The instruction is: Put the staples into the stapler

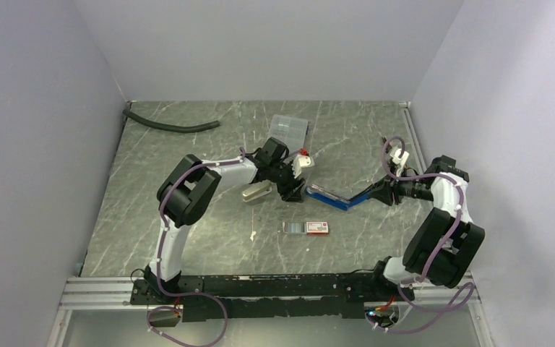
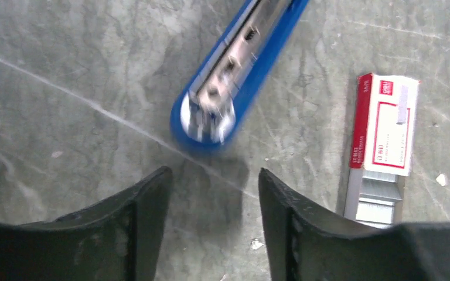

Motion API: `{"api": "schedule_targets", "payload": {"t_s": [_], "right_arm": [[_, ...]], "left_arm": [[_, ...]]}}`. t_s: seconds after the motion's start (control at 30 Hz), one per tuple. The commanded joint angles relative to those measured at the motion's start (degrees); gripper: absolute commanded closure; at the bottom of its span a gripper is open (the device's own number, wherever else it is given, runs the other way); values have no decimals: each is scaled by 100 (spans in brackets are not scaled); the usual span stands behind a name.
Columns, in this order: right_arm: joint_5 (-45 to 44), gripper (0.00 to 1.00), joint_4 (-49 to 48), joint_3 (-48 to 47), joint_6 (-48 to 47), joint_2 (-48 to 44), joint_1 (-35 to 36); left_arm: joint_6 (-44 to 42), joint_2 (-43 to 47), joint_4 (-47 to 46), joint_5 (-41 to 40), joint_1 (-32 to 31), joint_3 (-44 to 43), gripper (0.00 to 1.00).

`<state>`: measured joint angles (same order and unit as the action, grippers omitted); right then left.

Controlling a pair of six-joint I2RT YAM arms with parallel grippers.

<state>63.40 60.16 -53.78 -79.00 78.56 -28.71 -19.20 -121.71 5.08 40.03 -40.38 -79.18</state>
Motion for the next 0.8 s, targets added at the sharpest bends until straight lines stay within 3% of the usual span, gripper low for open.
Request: {"api": "schedule_targets", "payload": {"t_s": [0.0, 0.03, 0.07, 0.33, 0.57, 0.77], "right_arm": [[48, 100, -111, -359, -282, 103, -227], [65, 100, -134, -349, -270, 106, -231], [83, 100, -162, -328, -250, 102, -224], [138, 100, -327, -152, -362, 174, -135], [-64, 100, -1002, 141, -20, -213, 529], [75, 99, -23, -563, -1023, 489, 1135]], "left_arm": [[-498, -29, 595, -647, 18, -1, 15], [-531, -23, 628, -677, 9, -18, 7], [-564, -4, 659, -713, 8, -19, 6], [-914, 444, 1375, -615, -5, -300, 5], [-1196, 803, 2492, -111, -5, -795, 5], [-2121, 1232, 3283, 327, 6, -794, 5]]}}
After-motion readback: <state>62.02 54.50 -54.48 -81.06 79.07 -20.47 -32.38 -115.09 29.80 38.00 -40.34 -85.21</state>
